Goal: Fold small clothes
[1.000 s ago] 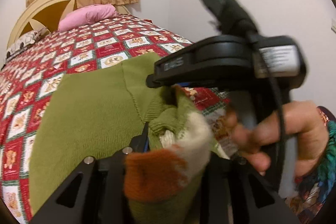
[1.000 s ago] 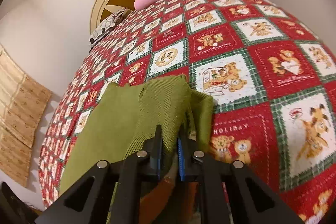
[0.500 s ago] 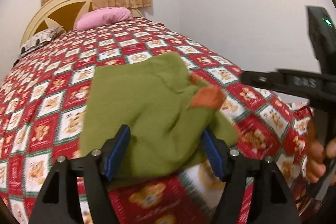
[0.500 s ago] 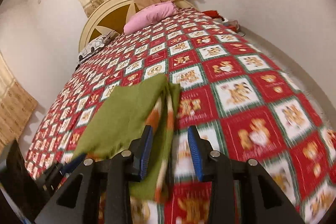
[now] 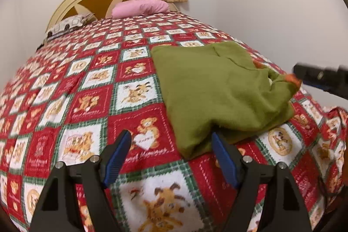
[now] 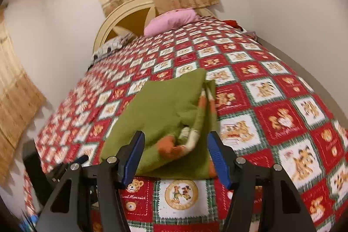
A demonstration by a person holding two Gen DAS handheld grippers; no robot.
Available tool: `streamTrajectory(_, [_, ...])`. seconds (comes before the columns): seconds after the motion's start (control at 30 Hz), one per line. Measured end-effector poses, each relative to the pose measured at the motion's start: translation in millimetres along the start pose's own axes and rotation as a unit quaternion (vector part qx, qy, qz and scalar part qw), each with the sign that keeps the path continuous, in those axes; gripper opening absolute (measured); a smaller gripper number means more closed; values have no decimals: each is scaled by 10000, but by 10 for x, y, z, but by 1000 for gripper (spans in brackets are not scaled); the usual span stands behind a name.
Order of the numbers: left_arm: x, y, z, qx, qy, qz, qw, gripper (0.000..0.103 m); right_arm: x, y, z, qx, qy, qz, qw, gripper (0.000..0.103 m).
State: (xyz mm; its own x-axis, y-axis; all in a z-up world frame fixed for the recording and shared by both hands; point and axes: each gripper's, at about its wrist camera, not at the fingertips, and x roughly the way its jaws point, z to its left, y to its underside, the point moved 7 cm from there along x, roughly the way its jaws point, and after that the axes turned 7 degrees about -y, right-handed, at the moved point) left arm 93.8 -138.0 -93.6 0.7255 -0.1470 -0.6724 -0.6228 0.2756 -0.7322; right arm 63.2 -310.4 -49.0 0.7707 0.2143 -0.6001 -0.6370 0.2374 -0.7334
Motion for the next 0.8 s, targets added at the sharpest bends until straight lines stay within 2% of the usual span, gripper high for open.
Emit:
streamTrajectory(0.07, [73,16,-41,135,-115,77,9998,79,139,99,25,-251,247,302,9989,59])
streamTrajectory(0.1, [132,37,-43,138,-195,160,9996,79,217,169,26,-391,361,468,9975,47])
streamTrajectory(0.13, [212,54,-34,55,-236,269,9993,79,313,251,9,-464,441,683,9956,25])
streamTrajectory(0.2, [319,74,25,-187,-185,436,9987,76,412,344,-89,-298,490,883,9944,14])
streamTrajectory(0.23, [363,58,74,-365,-66,499,9981,57,438,364,-148,-176,454,903,9947,11])
streamTrajectory(0.27, [366,48,93,-454,154,519,9975,42,443,374,-189,-30,393,891,9952,10])
streamTrajectory(0.3, [359,29,77,-448,362,529,9969,18,410,363,-235,159,292,827,9960,9])
streamTrajectory(0.33, [320,11,44,-322,607,523,9963,15,355,341,-283,315,222,731,9966,9])
streamTrajectory(0.4, [231,10,13,-69,563,356,9978,14,241,313,-362,434,239,559,9972,9])
streamTrajectory(0.47, [189,58,-11,48,613,394,9973,14,202,381,-448,512,305,553,9967,9])
streamTrajectory(0.57, [190,185,32,69,650,533,9964,24,244,569,-514,617,247,622,9958,9])
streamTrajectory(0.67, [48,191,132,25,775,426,9961,32,185,580,-472,456,267,566,9970,9])
streamTrajectory(0.73, [-80,140,222,29,851,326,9958,46,110,578,-481,445,289,661,9964,15])
streamTrajectory(0.8, [-170,8,327,-14,819,111,9966,55,-37,517,-470,377,365,527,9972,15])
